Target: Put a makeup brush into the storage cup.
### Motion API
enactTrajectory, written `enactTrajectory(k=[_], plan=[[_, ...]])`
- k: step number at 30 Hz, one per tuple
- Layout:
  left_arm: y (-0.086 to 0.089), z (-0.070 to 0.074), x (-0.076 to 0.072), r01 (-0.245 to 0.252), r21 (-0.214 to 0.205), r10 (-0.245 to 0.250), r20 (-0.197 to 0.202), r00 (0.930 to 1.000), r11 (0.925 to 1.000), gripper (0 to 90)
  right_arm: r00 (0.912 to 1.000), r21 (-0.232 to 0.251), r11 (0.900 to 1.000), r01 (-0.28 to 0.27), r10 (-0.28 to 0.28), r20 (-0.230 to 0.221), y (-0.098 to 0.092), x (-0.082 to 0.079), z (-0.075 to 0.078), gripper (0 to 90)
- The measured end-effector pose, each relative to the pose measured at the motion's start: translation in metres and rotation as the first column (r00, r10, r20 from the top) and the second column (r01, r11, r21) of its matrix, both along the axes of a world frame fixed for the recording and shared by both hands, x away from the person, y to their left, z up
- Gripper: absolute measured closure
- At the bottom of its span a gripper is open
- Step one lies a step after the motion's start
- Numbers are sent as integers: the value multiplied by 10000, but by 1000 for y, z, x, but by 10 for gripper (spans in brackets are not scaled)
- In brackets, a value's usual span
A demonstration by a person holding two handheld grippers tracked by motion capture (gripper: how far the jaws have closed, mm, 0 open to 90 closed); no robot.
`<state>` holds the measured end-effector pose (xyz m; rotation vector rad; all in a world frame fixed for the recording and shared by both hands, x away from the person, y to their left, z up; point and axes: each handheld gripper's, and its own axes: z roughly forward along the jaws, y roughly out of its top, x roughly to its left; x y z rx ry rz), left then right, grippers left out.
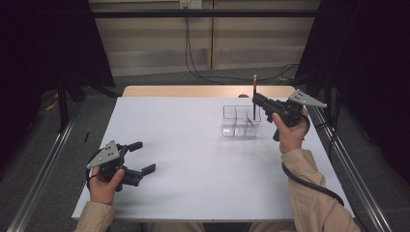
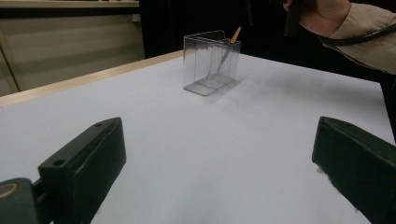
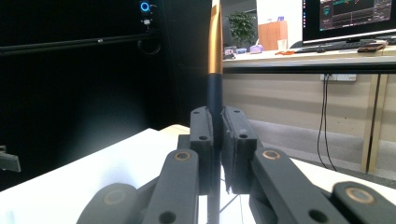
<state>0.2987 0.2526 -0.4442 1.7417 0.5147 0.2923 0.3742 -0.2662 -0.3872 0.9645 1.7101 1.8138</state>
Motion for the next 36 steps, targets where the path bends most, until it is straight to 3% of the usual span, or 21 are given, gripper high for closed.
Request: enactTrajectory(k=[15, 36], plan=[[0, 0, -1, 12, 18, -12, -5, 10000, 10000, 28, 9992, 122, 9992, 384, -384, -62, -6, 9, -3, 838], [1, 1, -1, -27, -4, 27, 90, 10000, 10000, 28, 9980, -233, 9979, 611, -615, -168, -2, 18, -10, 838]])
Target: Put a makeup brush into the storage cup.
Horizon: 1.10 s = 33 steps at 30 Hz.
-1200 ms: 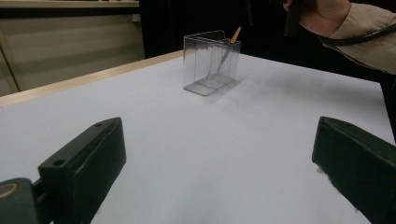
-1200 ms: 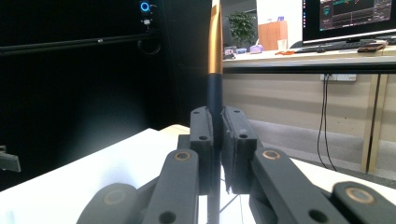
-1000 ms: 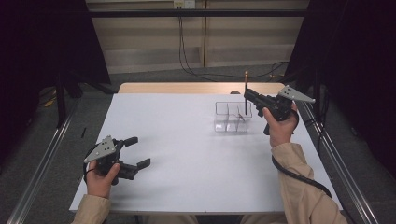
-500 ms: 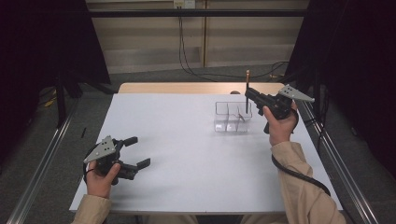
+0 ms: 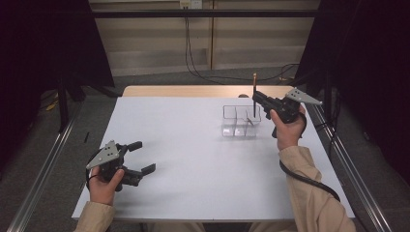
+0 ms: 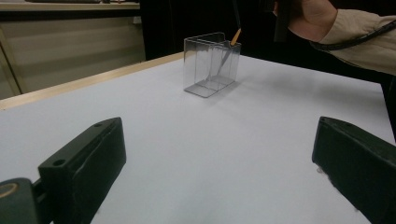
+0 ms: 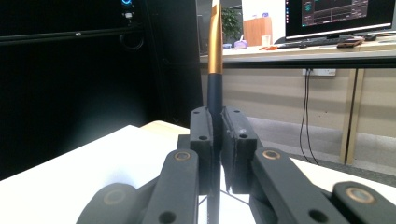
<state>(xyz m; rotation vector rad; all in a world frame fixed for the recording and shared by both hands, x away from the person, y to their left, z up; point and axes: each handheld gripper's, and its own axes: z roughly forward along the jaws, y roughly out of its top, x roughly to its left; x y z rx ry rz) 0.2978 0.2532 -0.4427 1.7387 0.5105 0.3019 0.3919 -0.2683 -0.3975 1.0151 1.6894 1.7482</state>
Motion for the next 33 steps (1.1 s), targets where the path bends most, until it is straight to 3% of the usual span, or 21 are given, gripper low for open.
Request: enactTrajectory(k=[33], plan=[[1, -1, 0, -79, 16, 79, -72, 9999, 10000, 28, 9995, -176, 9994, 286, -289, -157, -4, 10, -15, 837]])
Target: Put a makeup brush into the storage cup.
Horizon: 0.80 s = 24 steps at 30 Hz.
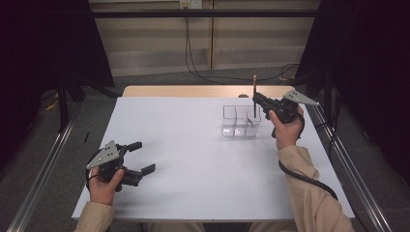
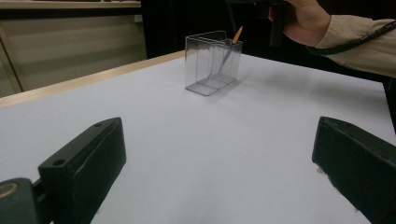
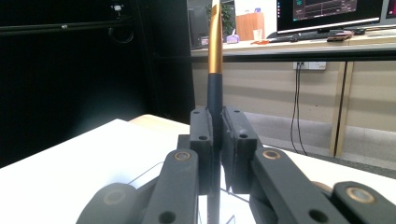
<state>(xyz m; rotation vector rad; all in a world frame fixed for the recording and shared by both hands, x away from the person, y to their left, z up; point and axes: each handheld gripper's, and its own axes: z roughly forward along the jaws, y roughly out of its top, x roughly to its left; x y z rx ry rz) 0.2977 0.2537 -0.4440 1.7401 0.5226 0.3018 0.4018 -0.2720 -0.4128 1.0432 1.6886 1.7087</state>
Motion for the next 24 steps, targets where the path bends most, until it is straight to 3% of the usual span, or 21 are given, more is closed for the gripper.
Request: enactTrajectory(k=[24], plan=[[0, 0, 0, 15, 12, -15, 6, 10000, 10000, 28, 9999, -144, 9999, 13, -16, -168, -3, 1, -9, 837]])
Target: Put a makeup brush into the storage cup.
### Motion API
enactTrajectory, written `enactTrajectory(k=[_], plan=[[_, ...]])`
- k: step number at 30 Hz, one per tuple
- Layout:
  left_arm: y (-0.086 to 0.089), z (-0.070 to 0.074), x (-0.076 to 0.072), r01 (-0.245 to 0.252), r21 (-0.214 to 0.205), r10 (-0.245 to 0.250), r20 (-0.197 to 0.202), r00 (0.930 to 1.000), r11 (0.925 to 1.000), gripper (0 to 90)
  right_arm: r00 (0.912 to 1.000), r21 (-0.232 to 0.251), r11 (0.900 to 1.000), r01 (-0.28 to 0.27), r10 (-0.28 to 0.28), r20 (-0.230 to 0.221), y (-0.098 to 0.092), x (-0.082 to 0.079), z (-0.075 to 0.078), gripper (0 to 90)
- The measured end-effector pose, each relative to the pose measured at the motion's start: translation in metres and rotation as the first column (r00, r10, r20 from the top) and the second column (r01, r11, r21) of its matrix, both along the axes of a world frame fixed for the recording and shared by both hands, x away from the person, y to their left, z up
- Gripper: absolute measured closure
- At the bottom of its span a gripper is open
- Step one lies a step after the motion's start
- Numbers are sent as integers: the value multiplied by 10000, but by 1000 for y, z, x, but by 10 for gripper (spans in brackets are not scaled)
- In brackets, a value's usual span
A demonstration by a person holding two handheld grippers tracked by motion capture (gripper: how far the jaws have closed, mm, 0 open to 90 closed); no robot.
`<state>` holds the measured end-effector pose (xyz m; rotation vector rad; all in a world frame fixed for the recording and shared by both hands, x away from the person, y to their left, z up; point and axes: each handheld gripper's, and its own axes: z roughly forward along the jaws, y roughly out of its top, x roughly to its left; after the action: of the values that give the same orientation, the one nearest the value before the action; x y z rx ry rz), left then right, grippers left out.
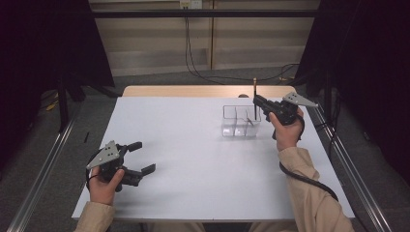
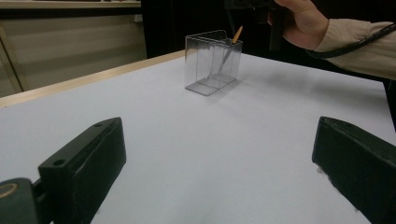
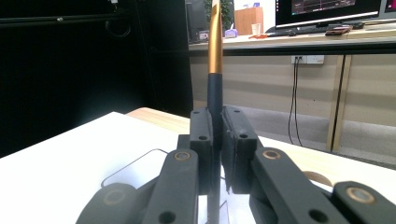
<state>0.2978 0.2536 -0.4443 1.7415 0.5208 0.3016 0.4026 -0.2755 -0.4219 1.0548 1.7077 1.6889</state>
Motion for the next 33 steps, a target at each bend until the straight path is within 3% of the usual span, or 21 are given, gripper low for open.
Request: enactTrajectory(k=[33], plan=[[0, 0, 0, -19, -4, 19, -2, 10000, 10000, 28, 9999, -92, 9999, -49, 48, -163, -4, 1, -7, 837]])
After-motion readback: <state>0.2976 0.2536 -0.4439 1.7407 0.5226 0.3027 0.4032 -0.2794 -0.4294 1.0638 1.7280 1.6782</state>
